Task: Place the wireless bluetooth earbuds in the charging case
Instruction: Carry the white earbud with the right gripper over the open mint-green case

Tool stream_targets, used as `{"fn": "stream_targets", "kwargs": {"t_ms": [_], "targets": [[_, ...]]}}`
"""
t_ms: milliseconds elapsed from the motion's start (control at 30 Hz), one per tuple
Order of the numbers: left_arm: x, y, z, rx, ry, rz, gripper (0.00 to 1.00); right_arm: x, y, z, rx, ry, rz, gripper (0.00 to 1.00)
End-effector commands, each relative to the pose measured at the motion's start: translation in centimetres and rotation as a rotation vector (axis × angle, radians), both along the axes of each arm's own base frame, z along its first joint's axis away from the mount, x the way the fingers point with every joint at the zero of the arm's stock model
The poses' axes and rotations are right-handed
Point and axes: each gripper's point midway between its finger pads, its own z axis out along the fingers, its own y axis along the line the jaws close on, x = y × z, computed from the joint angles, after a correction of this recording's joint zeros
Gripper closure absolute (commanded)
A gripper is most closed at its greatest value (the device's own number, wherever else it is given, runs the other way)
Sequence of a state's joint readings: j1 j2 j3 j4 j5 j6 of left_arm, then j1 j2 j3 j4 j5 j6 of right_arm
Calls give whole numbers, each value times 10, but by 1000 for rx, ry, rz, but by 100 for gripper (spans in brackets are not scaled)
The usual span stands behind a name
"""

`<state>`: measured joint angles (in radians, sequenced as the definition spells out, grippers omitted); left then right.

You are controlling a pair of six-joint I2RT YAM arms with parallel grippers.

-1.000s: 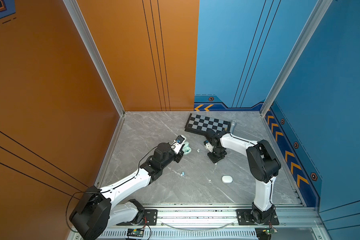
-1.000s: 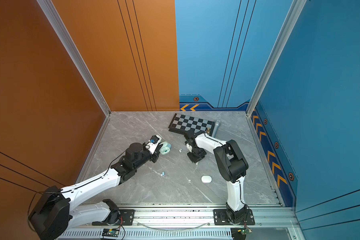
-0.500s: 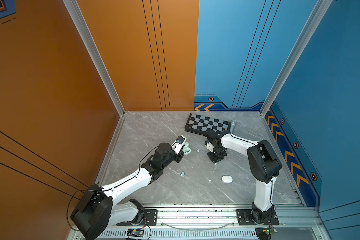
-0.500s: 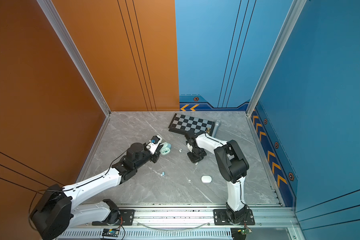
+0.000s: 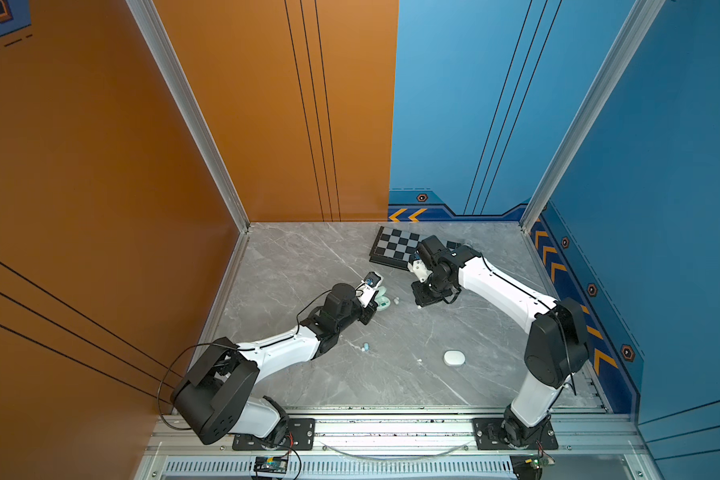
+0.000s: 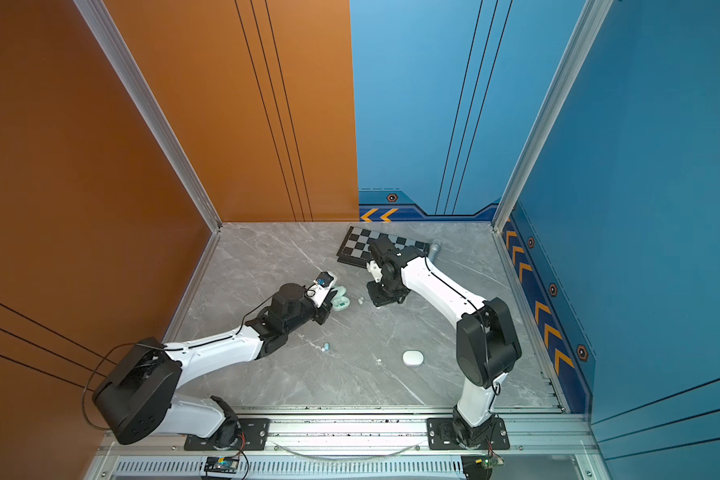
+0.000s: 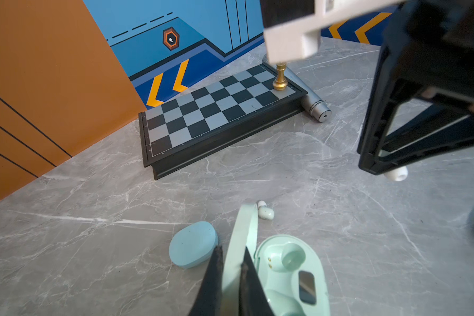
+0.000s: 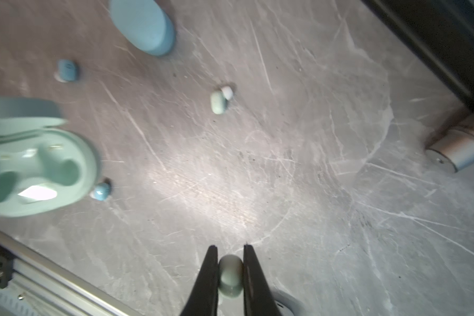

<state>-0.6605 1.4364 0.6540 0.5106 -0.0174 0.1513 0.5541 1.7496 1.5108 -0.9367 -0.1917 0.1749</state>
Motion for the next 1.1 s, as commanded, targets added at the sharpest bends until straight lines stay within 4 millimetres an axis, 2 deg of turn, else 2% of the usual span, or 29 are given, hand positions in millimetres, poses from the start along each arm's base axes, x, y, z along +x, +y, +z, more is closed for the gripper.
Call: {"fn": "stream_targets", "kwargs": {"t_ms": [0,167,300,833,1067], "targets": [[8,-21,31,-89,-68,-30,100,-16,17,26,85,40,-8,86],[9,-35,36,-102,-74,-54,100,-15,39,48,158,31,-3,85],[9,-40,39,-108,-80,-63,100,-11,50,57,193,29,-9,85],[3,-50,62,-138,-118,-81,100,2,60,44,169,41,-52,84],[7,-48,59,-133,-116,-57,100,6,61,53,195,18,-68,84]]}}
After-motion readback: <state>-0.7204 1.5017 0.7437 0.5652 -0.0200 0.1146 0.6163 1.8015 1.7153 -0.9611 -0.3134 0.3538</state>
